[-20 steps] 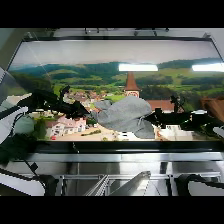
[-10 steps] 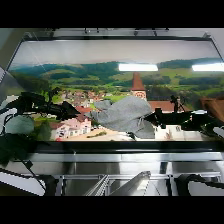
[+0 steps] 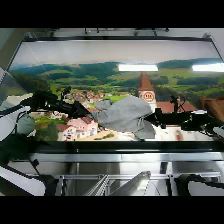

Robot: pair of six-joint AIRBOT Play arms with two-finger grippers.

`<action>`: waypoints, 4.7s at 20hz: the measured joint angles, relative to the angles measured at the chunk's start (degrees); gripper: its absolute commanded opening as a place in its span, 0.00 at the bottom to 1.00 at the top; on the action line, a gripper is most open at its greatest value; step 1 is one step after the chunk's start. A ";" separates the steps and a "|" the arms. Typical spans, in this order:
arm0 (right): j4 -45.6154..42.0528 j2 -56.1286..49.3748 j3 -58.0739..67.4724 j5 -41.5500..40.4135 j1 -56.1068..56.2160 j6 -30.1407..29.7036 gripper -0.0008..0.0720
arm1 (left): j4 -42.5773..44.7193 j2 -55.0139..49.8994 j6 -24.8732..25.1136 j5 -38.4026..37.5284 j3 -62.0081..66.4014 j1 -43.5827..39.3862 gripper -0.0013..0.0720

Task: Fold the shirts.

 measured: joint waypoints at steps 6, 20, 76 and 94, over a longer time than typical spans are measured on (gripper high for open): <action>0.09 1.20 0.22 3.15 -0.68 -0.74 0.03 | 0.70 -1.38 -1.01 3.34 5.57 -4.72 0.05; 32.24 48.54 23.50 30.86 -34.23 -8.26 0.03 | -4.37 51.36 -0.72 23.04 30.03 6.47 0.05; -20.52 28.04 -4.37 11.93 -40.48 6.95 0.86 | 11.19 8.50 5.11 8.33 -14.10 12.96 0.05; -29.49 2.51 -3.23 13.79 -30.10 0.37 0.03 | 7.48 8.44 7.52 11.32 -9.07 12.90 0.04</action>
